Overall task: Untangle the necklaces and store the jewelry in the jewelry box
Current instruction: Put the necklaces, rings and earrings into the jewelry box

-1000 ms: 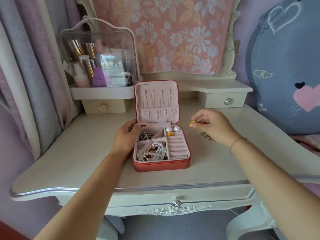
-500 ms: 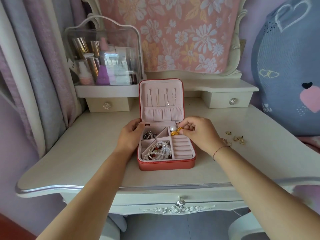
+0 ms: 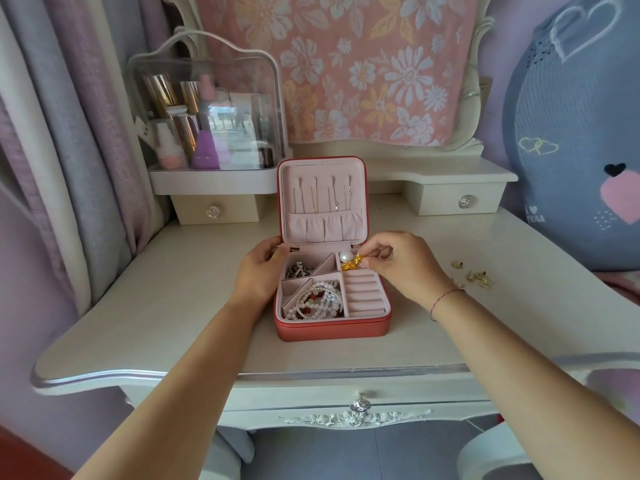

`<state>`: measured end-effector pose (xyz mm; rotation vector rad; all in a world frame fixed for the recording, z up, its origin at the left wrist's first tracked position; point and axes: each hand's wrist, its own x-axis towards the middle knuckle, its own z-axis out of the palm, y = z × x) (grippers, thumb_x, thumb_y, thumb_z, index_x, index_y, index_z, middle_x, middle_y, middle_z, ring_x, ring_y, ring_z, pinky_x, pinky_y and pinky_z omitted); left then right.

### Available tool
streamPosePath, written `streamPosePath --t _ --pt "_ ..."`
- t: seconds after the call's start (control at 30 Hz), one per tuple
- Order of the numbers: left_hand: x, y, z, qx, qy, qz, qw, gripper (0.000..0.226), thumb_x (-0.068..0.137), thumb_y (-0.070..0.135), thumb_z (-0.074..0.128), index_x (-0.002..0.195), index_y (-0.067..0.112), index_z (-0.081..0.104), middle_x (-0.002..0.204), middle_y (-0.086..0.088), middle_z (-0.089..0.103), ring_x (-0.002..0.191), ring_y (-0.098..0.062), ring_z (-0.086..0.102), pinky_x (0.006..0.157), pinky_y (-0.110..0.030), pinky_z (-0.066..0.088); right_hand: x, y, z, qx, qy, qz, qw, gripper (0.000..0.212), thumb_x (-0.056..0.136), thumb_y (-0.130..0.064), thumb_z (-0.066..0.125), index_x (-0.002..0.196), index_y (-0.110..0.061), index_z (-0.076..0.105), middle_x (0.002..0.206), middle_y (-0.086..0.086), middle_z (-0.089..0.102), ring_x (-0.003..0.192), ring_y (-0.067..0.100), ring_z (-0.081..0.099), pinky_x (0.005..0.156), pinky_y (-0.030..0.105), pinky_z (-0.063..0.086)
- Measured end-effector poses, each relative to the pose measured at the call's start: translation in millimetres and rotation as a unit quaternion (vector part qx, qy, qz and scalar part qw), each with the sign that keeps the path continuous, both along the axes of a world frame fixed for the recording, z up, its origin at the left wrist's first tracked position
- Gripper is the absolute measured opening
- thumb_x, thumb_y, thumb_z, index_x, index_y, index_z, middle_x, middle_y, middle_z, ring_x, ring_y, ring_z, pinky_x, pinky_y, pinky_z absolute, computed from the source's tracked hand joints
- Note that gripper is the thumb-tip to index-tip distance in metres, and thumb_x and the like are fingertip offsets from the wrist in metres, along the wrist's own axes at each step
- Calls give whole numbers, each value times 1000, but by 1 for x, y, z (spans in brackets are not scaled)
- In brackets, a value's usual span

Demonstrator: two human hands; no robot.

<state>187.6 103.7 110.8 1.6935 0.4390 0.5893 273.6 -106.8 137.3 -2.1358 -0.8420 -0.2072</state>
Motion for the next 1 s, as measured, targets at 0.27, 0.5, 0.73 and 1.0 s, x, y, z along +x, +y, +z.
streamPosePath --t 0.27,0.5,0.73,1.0 --pt "1 0 0 4 -6 3 1000 20 96 19 55 92 32 70 99 0 74 102 -24 68 99 -47 49 -1 -10 3 -23 25 2 999 6 83 -14 70 87 -17 74 80 -16 55 70 1 48 62 4 36" --pt "1 0 -1 1 -4 5 1000 17 96 21 56 100 27 71 98 1 75 100 -22 68 98 -46 50 -3 -3 2 -52 -51 -10 997 6 80 -15 72 76 -21 72 72 -16 51 70 1 47 71 26 38" --pt "2 1 -2 -2 -7 0 1000 18 97 20 55 107 21 70 101 2 74 100 -19 68 98 -45 50 -1 -1 3 -72 -17 -15 997 11 78 -14 73 74 -23 69 71 -14 56 73 11 54 74 32 46" --pt "2 1 -1 3 -6 4 1000 17 96 22 56 97 31 70 101 4 74 99 -18 68 99 -45 50 1 -19 -6 72 52 -48 995 5 82 -17 72 84 -22 71 75 -7 65 68 6 55 65 18 43"
